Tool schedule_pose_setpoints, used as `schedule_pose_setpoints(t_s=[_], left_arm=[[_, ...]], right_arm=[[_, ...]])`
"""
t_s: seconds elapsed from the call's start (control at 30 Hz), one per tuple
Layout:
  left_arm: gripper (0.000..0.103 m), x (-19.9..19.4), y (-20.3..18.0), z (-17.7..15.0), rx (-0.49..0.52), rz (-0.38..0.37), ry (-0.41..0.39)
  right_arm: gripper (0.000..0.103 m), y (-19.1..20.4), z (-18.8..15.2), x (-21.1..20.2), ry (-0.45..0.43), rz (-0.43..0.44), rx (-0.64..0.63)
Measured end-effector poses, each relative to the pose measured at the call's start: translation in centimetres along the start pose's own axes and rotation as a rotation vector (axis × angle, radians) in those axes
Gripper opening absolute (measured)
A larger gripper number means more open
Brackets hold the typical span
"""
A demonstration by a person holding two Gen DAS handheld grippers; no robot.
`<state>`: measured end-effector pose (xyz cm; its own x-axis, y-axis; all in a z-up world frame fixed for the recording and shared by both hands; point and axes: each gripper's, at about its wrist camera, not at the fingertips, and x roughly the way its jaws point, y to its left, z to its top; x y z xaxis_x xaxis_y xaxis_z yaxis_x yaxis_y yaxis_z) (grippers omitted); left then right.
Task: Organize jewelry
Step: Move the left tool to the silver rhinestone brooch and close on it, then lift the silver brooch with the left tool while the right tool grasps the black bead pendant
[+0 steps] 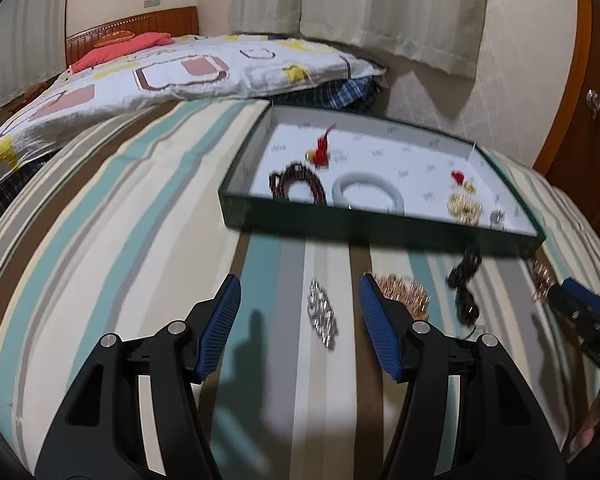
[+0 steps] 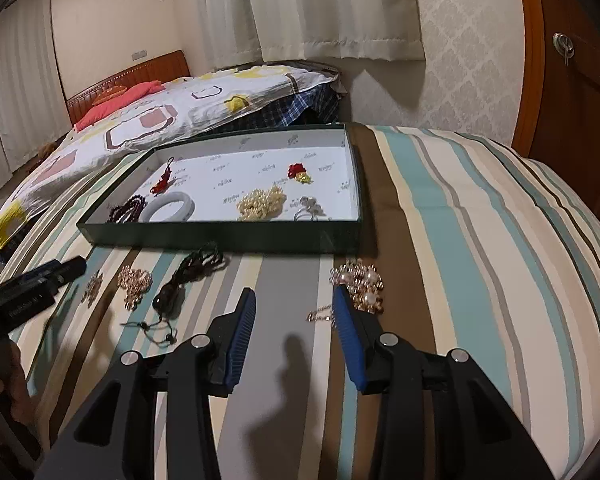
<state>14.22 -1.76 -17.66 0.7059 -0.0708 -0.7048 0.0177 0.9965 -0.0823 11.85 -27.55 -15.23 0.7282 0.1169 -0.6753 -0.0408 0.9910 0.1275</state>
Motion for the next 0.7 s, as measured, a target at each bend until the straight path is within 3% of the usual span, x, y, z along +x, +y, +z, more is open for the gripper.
schedule_pose_setpoints(t_s=[0.17, 0.47, 0.63, 0.7], left_arm=[[0.056, 0.6, -0.2, -0.6, 0.005, -0.002, 0.03], [0.038, 1.3, -0.6, -0.8, 0.041, -0.003, 0.057], [0.014, 1.3, -0.5, -0.6, 0.059, -0.005, 0.057], [0.013, 1.3, -0.5, -0.7, 0.067, -0.01, 0.056]], right_arm=[[0.041, 0.0, -0.2, -0.2, -0.005, 0.005, 0.0], [0.041, 0.1, -0.4, -0.1, 0.001, 0.007, 0.001], [0.041, 0.3, -0.4, 0.0, 0.007, 0.009, -0.001], [0.041, 0.4, -0.3, 0.1, 0.009, 0.01, -0.005]])
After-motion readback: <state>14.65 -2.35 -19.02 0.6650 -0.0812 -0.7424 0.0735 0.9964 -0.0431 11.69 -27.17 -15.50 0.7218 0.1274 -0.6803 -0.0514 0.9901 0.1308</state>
